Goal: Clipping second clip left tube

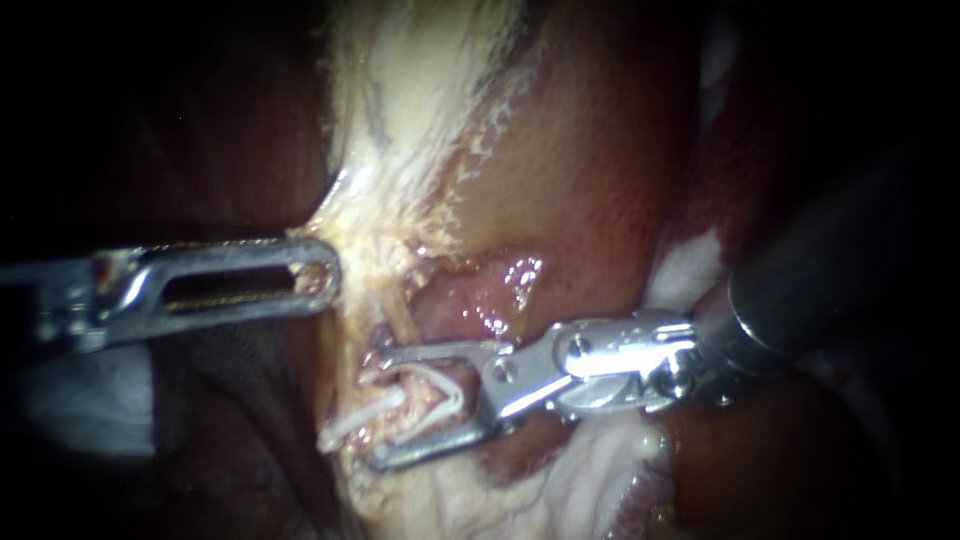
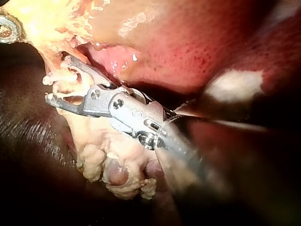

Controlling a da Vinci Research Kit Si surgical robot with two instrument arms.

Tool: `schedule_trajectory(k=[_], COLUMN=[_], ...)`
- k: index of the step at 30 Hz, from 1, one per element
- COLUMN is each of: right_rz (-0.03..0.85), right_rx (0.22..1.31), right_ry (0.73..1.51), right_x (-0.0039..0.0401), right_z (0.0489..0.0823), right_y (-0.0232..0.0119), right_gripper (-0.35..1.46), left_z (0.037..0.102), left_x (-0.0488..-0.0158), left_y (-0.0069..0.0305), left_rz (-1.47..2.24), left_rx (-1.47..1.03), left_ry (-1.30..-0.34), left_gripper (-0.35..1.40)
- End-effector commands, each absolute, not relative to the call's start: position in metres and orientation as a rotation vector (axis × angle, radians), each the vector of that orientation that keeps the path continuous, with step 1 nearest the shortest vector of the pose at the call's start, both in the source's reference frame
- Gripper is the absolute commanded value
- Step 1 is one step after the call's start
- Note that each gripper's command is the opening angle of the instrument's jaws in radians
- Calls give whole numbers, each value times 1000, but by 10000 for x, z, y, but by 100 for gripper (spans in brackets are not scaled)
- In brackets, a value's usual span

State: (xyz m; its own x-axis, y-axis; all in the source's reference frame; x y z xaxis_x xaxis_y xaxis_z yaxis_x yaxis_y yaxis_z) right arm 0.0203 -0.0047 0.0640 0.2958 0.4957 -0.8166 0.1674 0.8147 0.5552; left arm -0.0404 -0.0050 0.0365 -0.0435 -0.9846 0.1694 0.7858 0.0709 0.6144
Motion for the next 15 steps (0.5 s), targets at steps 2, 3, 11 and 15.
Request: schedule_trajectory(k=[2,3,11,15], right_rz=[239,239,247,247], right_rx=[622,622,624,626], right_ry=[1273,1274,1272,1272], right_x=[202,201,195,191], right_z=[638,638,627,627], right_y=[-45,-44,-37,-35], right_gripper=[60,60,60,60], left_z=[363,362,358,356], left_x=[-405,-406,-407,-406], left_y=[-51,-52,-54,-55], left_rz=[-1487,-1487,-1488,-1489], left_rx=[385,385,387,386], left_ry=[-661,-661,-661,-661], left_gripper=[-35,-35,-35,-35])
